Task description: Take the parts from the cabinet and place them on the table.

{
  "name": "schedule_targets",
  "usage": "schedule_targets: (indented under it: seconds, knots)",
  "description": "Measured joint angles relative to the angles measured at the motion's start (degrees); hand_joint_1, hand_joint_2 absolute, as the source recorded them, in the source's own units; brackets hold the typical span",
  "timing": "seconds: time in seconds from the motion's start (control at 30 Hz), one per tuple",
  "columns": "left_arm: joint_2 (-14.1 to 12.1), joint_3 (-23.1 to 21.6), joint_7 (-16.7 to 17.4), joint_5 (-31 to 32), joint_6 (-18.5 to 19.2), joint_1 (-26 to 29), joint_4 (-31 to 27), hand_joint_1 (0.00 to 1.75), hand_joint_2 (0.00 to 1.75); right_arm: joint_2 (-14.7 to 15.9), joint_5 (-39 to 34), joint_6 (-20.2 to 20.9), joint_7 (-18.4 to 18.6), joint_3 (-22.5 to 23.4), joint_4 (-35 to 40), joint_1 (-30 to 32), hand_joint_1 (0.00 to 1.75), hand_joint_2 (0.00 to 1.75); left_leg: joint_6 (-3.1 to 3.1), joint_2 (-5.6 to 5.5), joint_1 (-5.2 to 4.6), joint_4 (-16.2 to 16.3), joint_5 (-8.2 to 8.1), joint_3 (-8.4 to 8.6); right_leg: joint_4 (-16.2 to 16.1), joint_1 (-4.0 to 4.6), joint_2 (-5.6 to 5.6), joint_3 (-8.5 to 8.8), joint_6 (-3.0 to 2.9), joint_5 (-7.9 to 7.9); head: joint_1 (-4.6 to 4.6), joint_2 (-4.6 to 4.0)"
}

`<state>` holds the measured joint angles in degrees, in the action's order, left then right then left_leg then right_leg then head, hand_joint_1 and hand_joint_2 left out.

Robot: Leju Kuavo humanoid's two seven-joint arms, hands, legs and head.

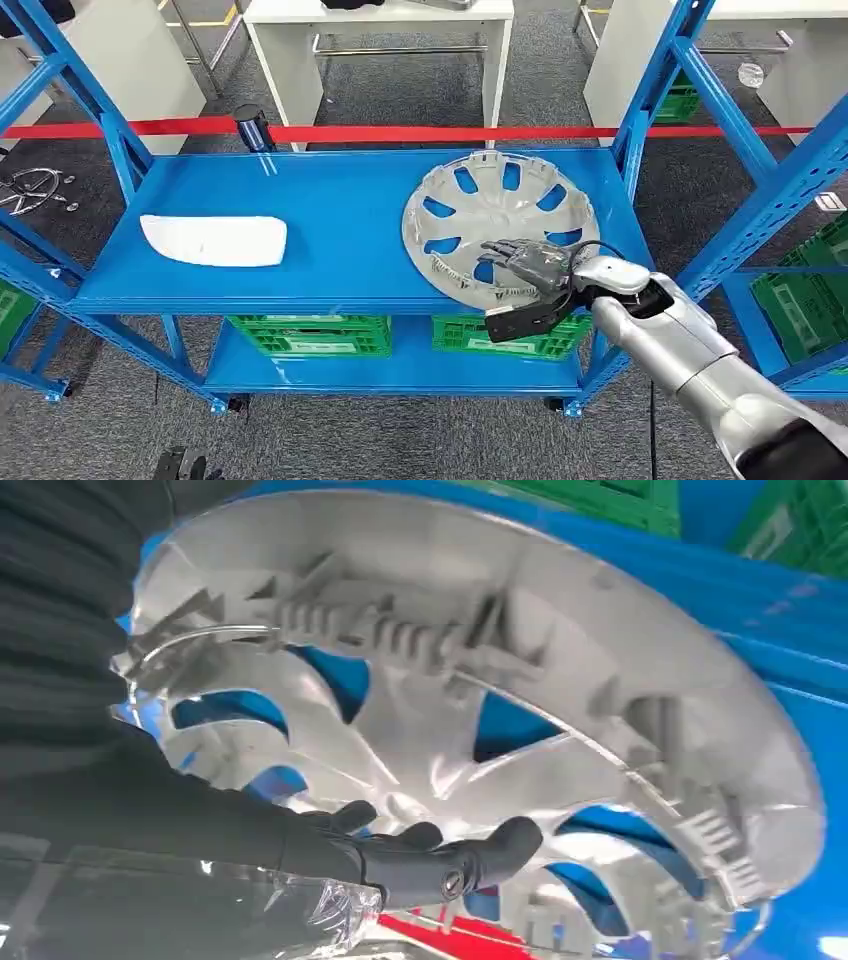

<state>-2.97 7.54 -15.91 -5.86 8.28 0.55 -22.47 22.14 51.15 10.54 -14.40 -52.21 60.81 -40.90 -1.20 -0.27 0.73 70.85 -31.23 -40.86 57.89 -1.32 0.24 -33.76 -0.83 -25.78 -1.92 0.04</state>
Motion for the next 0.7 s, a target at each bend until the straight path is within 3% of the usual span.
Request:
schedule_targets:
  seconds: [0.03, 0.07, 0.1, 0.13, 0.17, 0.2, 0.23, 0.33, 0.37, 0.4, 0.43, 0.5, 0.53, 0.57, 0.6, 0.63, 0.7]
  knots:
    - [0.02, 0.02, -0.02, 0.18, 0.00, 0.02, 0.02, 0.00, 0.00, 0.11, -0.22, -0.02, 0.00, -0.29, -0.13, 0.00, 0.00, 1.75, -0.08, 0.00, 0.01, 3.82, -1.09, -1.91, 0.01, 0.09, 0.00, 0.00, -0.02, -0.02, -0.02, 0.00]
    - [0.02, 0.02, -0.02, 0.48, 0.02, 0.02, 0.02, 0.00, 0.00, 0.24, -0.37, -0.07, 0.02, -0.59, -0.26, 0.02, 0.00, 1.75, -0.08, 0.00, 0.01, 4.96, -0.83, -2.64, 0.01, 0.13, 0.01, 0.02, -0.06, -0.06, -0.02, 0.00]
    - [0.02, 0.02, -0.04, 0.50, 0.04, -0.02, 0.02, 0.00, 0.00, 0.42, -0.55, -0.09, 0.13, -0.81, -0.35, 0.01, 0.00, 1.75, 0.05, 0.00, 0.01, 3.53, 0.47, -2.10, 0.01, 0.17, 0.03, 0.06, -0.05, -0.07, -0.02, 0.00]
    - [0.02, 0.02, -0.09, 0.57, 0.06, -0.12, 0.02, 0.00, 0.00, 0.48, -0.72, -0.13, 0.22, -0.92, -0.35, -0.01, 0.00, 1.75, 0.30, 0.00, -0.01, -0.45, 2.79, -0.24, 0.01, 0.24, 0.11, 0.17, -0.04, -0.08, -0.04, 0.00]
    - [0.00, 0.04, -0.11, 0.57, 0.09, -0.24, 0.02, 0.00, 0.00, 0.55, -0.90, -0.24, 0.42, -0.92, -0.35, -0.04, 0.24, 1.75, 0.70, 0.00, -0.05, -5.98, 5.45, 2.51, 0.01, 0.29, 0.15, 0.30, -0.05, -0.11, -0.02, 0.00]
    - [-0.11, 0.07, -0.15, 0.66, 0.11, -0.35, 0.02, 0.00, 0.00, 0.61, -1.05, -0.26, 0.55, -0.92, -0.35, -0.16, 1.36, 1.75, 1.31, -0.03, -0.23, -11.16, 7.49, 5.13, 0.00, 0.33, 0.19, 0.39, -0.05, -0.14, -0.02, 0.00]
    - [-0.18, 0.07, -0.15, 0.74, 0.11, -0.51, 0.02, 0.00, 0.00, 0.66, -1.12, -0.31, 0.57, -0.92, -0.35, -0.26, 1.64, 1.75, 1.54, 0.02, -0.52, -12.71, 6.46, 6.17, 0.00, 0.72, 0.18, 0.14, 0.08, -0.18, 0.02, 0.00]
    - [-0.17, 0.09, -0.33, 1.16, 0.31, -0.56, 0.07, 0.00, 0.00, 1.03, -1.18, -0.66, 0.66, -0.96, -0.50, -0.24, 1.69, 1.75, 1.81, 0.06, -0.93, -13.01, 6.55, 6.16, -0.24, 0.43, 0.20, -0.09, 0.82, 0.03, 0.00, 0.00]
    - [-0.17, 0.11, -0.39, 1.25, 0.31, -0.62, 0.09, 0.00, 0.00, 1.03, -1.20, -0.79, 0.66, -0.94, -0.50, -0.25, 1.66, 1.75, 2.20, 0.07, -0.91, -13.65, 6.86, 6.40, -0.49, 0.51, 0.21, 0.09, 1.27, 0.12, -0.02, 0.00]
    - [-0.17, 0.11, -0.46, 1.31, 0.31, -0.68, 0.09, 0.00, 0.00, 1.18, -1.22, -0.96, 0.66, -0.88, -0.55, -0.20, 1.66, 1.75, 2.64, 0.24, -0.33, -14.52, 7.37, 6.98, 0.22, 0.38, 0.09, -0.33, 1.29, -0.37, 0.07, 0.00]
    - [-0.13, 0.11, -0.55, 1.42, 0.35, -0.84, 0.09, 0.00, 0.00, 1.37, -1.27, -1.14, 0.66, -0.88, -0.61, -0.35, 1.69, 1.75, 2.98, 0.19, -0.44, -14.84, 7.54, 7.11, 2.20, 0.49, 0.10, -1.30, 1.12, -1.58, 0.15, 0.00]
    - [-0.11, 0.11, -0.59, 1.51, 0.37, -0.96, 0.09, 0.00, 0.00, 1.79, -1.33, -1.27, 0.68, -0.88, -0.83, -0.26, 1.68, 1.75, 3.21, 0.13, -0.52, -14.83, 7.60, 7.03, 11.06, 0.45, 0.11, -5.50, 0.68, -5.21, 0.18, 0.00]
    - [-0.09, 0.11, -0.63, 1.53, 0.37, -0.95, 0.09, 0.00, 0.00, 1.90, -1.36, -1.27, 0.68, -0.90, -0.94, -0.03, 1.68, 1.75, 3.22, 0.12, -0.56, -14.80, 7.59, 6.97, 15.39, 0.45, 0.11, -7.66, 0.71, -6.59, 0.18, 0.00]
    - [-0.07, 0.11, -0.66, 1.53, 0.37, -0.95, 0.11, 0.00, 0.00, 1.97, -1.60, -1.38, 0.72, -0.88, -1.05, 0.08, 1.71, 1.75, 3.21, 0.11, -0.57, -14.78, 7.59, 6.94, 18.01, 0.41, 0.10, -9.09, 1.07, -6.98, 0.18, 0.00]
    - [-0.07, 0.11, -0.68, 1.53, 0.35, -0.96, 0.13, 0.00, 0.00, 2.01, -1.75, -1.38, 0.72, -0.85, -1.20, 0.06, 1.69, 1.75, 3.19, 0.12, -0.56, -14.76, 7.57, 7.00, 17.07, 0.33, 0.10, -8.78, 1.58, -6.24, 0.17, 0.00]
    - [-0.04, 0.11, -0.68, 1.53, 0.35, -0.99, 0.13, 0.00, 0.00, 2.06, -1.84, -1.38, 0.68, -0.79, -1.25, -0.06, 1.71, 1.75, 3.16, 0.13, -0.53, -14.73, 7.55, 7.08, 13.43, 0.24, 0.07, -6.98, 2.24, -4.53, 0.20, 0.00]
    - [0.02, 0.11, -0.85, 1.53, 0.39, -1.13, 0.11, 0.00, 0.00, 2.23, -1.99, -1.36, 0.57, -0.72, -1.27, -0.25, 1.66, 1.75, 2.81, 0.10, -0.47, -14.32, 7.33, 7.05, 2.83, -0.10, -0.09, -1.73, 3.24, -0.69, 0.20, 0.00]
